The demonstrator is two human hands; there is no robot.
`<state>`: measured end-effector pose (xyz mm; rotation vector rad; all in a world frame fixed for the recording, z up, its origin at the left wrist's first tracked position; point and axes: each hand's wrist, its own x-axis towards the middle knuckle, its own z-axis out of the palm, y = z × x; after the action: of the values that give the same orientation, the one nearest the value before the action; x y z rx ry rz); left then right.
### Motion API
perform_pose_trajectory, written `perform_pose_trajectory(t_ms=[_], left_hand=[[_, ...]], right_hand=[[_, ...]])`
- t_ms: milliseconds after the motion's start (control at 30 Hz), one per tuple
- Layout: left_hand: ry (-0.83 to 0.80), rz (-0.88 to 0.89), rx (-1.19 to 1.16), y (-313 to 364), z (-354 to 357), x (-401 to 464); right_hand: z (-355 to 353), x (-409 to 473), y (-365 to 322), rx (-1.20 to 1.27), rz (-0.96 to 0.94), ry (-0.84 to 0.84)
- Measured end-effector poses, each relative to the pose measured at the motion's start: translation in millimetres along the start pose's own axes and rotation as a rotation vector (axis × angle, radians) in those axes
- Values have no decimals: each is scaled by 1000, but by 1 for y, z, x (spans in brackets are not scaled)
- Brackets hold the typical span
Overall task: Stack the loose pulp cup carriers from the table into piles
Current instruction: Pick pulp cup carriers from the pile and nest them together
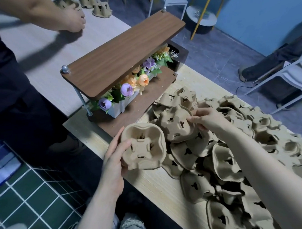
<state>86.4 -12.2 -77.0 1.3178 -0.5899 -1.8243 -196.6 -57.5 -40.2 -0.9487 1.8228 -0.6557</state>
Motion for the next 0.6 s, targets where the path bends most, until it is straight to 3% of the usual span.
perform_pose_trajectory(t_ms=[300,600], left_hand=[[-7,22,3,3,0,-4],[66,-11,-60,2,7,-12]], right_hand=[[15,-81,-2,347,-425,178],[78,-107,5,244,-600,85]])
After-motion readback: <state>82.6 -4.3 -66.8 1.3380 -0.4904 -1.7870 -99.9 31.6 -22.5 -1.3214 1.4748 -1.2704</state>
